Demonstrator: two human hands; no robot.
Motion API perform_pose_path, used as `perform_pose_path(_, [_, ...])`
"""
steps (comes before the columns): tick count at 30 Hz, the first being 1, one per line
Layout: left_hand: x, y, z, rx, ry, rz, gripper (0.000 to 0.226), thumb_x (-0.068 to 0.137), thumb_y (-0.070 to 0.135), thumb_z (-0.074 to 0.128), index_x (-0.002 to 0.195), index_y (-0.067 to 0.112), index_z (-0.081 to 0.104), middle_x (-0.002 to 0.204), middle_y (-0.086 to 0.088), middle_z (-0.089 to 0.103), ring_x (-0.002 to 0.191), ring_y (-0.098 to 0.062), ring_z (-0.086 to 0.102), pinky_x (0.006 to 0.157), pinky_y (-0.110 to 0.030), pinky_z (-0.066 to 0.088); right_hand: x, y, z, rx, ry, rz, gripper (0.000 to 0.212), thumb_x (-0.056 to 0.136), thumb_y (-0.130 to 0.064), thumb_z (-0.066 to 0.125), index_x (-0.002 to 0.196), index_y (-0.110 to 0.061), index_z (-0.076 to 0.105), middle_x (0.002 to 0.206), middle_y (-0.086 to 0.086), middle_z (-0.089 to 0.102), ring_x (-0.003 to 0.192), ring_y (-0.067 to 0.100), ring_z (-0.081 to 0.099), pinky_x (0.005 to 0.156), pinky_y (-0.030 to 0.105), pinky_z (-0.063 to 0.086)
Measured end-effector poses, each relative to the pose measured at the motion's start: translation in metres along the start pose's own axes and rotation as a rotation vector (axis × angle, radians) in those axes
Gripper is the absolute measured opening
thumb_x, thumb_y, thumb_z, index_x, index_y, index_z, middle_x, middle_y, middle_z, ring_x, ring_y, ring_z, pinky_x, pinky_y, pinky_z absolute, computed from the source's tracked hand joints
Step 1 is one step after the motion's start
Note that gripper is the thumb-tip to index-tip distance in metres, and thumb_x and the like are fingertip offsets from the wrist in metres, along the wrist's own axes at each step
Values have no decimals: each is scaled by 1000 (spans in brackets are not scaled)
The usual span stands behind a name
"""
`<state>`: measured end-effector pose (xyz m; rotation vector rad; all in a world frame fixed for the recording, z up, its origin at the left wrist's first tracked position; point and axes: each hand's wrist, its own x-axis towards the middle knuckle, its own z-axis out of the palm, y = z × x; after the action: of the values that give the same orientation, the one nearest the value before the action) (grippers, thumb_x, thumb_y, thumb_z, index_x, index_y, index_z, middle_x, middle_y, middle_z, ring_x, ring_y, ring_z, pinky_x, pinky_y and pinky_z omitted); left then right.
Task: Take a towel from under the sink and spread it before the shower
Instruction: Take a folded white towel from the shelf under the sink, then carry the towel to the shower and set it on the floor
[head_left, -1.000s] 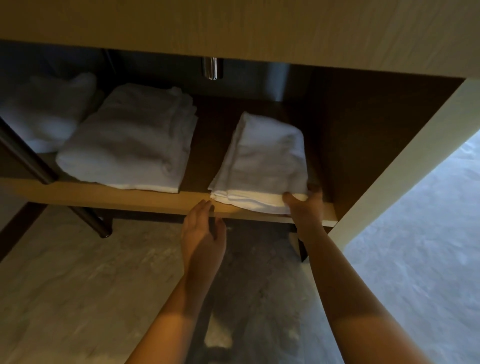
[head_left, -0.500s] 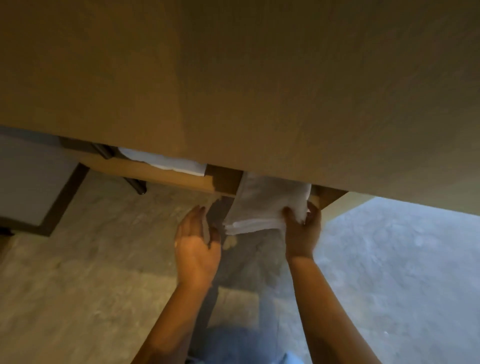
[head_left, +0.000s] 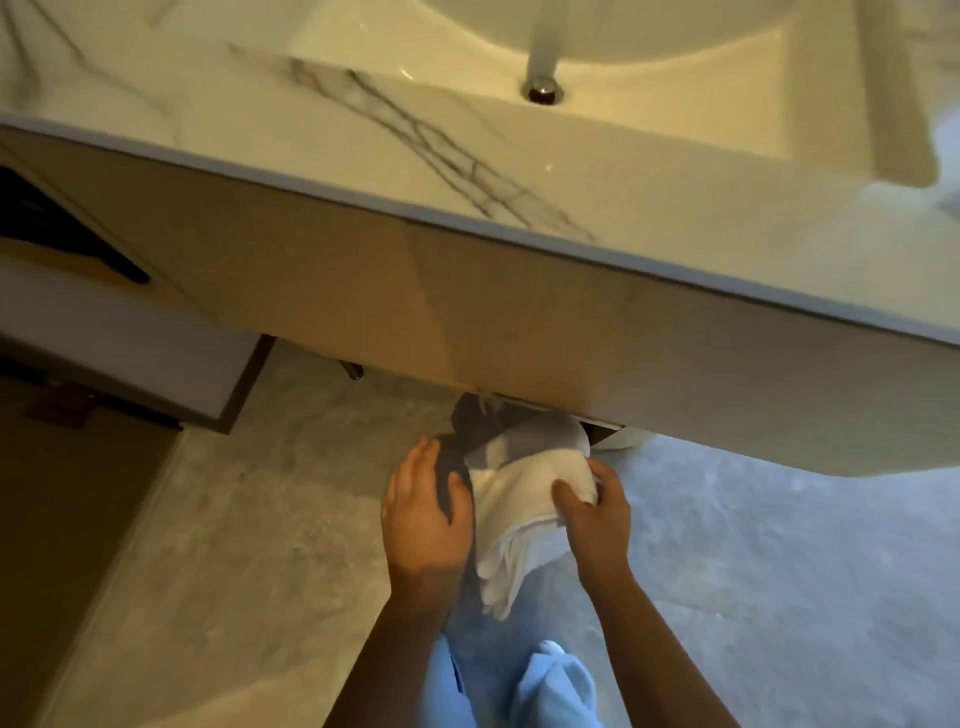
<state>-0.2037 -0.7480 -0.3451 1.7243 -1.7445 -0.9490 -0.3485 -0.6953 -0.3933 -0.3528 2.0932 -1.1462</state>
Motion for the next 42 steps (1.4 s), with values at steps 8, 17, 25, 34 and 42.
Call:
perform_pose_path(8, [-26, 43, -98, 96, -26, 36, 45, 81, 19, 46, 120, -1, 55, 124, -20, 58, 115, -35, 52, 98, -46, 41, -74, -88, -12, -73, -188, -146, 36, 81, -7, 63, 115, -15, 53, 101, -4, 55, 87, 8, 52, 66, 10, 38])
perform_pose_path(17, [-36, 57, -183, 160, 90, 30, 41, 90, 21, 52, 130, 16, 47, 137, -4, 48, 127, -21, 40, 101, -36, 34, -143, -158, -1, -221, -504, -265, 39, 78, -19, 66, 112, -33, 53, 105, -8, 59, 90, 9, 58, 73, 32, 56])
perform_pose_path(25, [-98, 75, -222, 209, 333, -74, 40, 90, 25, 51, 130, 20, 47, 135, -3, 51, 125, -18, 42, 96, -30, 30, -181, -207, -21, -280, -774, -484, 38, 76, -24, 70, 99, -50, 53, 102, -19, 58, 92, 3, 58, 73, 23, 53])
perform_pose_path(34, [-222, 95, -230, 431, 560, -309, 41, 78, 26, 55, 114, 7, 59, 115, -14, 64, 105, -32, 58, 89, -43, 45, -230, -217, -43, -442, -1054, -815, 36, 75, -22, 68, 107, -30, 55, 94, -22, 56, 88, -2, 54, 68, 14, 44])
perform_pose_path(42, [-343, 110, -222, 489, 770, -618, 38, 76, 26, 54, 106, 4, 64, 108, -16, 67, 98, -35, 63, 84, -47, 49, -302, -198, -55, -534, -1379, -979, 31, 74, -17, 66, 97, -35, 56, 88, -22, 60, 81, -3, 57, 64, 12, 42])
